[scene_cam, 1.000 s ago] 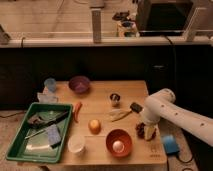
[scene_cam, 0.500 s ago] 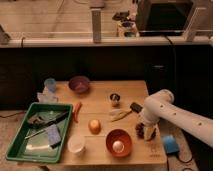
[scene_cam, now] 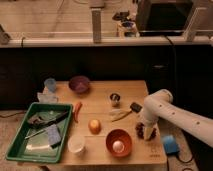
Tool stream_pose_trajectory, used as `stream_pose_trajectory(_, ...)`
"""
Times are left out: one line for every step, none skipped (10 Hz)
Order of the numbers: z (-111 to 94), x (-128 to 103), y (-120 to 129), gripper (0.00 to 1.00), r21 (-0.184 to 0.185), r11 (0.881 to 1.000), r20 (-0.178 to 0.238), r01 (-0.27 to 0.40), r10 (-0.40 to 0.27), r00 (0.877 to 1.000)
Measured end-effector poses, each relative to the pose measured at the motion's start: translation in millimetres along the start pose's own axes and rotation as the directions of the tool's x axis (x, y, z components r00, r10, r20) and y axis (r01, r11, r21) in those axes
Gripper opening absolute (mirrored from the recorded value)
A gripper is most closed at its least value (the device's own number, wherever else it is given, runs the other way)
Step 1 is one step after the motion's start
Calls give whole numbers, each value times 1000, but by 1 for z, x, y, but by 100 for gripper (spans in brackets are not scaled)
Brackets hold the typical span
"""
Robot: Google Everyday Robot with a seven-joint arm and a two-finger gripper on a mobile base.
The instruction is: Place grapes in red bowl
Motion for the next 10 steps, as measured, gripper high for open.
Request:
stream_pose_trajectory(2,1,0,80,-2,1000,1,-3,3,1000)
stream_pose_trajectory(5,0,-3,80,-4,1000,4,-6,6,1000)
stream_pose_trajectory(7,0,-4,80,-5,1000,6,-7,7,1000)
stream_pose_trajectory(9,0,-5,80,-6,1000,7,-10,10,1000)
stream_pose_trajectory(11,1,-5,80,-8,1000,8,-15,15,1000)
stream_pose_trajectory(13,2,-6,80,-9,1000,9,-19,19,1000)
stream_pose_trajectory(14,3,-7,80,-9,1000,9,-23,23,1000)
stream_pose_trajectory(16,3,-8,80,-10,1000,11,-27,27,1000)
stream_pose_trajectory(17,3,-9,80,-10,1000,11,-29,30,999)
stream_pose_trajectory(18,3,-10,80,-10,999,13,-32,32,999)
